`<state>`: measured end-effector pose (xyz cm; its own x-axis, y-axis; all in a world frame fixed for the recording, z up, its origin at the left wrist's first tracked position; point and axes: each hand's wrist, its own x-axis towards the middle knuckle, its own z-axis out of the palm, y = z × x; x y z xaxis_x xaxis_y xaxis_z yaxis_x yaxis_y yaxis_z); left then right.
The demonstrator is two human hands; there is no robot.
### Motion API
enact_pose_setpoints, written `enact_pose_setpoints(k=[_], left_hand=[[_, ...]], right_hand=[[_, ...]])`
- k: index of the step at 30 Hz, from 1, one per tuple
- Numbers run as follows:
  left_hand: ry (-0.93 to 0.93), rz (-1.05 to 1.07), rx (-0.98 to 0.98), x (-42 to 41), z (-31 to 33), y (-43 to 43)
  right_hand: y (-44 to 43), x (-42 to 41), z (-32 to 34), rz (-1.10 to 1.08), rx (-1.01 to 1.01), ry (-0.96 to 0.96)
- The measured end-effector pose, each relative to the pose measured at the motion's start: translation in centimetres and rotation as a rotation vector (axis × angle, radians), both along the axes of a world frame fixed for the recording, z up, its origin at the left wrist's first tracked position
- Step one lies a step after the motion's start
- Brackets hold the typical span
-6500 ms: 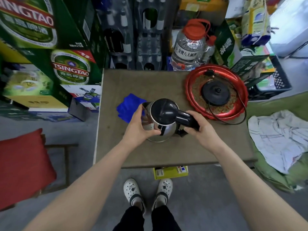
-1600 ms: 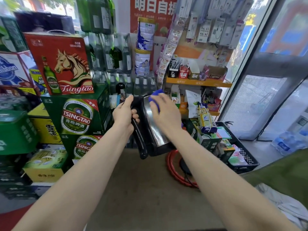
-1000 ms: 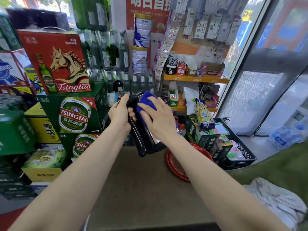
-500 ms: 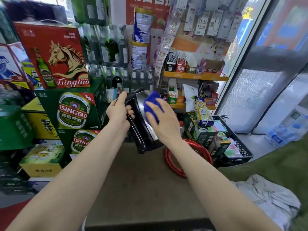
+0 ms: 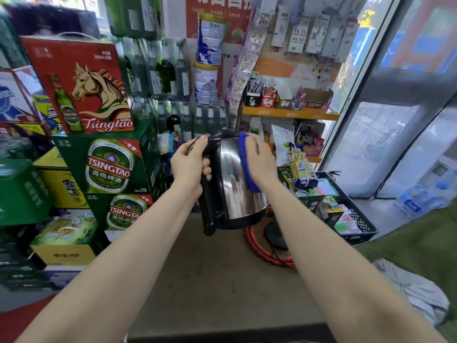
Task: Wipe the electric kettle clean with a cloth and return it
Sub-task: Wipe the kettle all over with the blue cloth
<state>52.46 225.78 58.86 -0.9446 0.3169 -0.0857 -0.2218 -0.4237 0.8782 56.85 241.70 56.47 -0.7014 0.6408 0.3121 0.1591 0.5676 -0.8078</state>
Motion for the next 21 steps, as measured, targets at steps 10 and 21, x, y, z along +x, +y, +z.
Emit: enact_pose_setpoints(k=[10, 21], left_hand=[[0.169, 0.099, -0.089, 0.8, -0.2, 1.6], [0.118, 0.133, -0.036, 1.9, -1.8, 1.3]], right_hand=[[-6.0, 2.2, -3.3, -0.02, 0.562, 0.106], [-3.8, 3.4, -4.7, -0.007, 0.237, 0.106]])
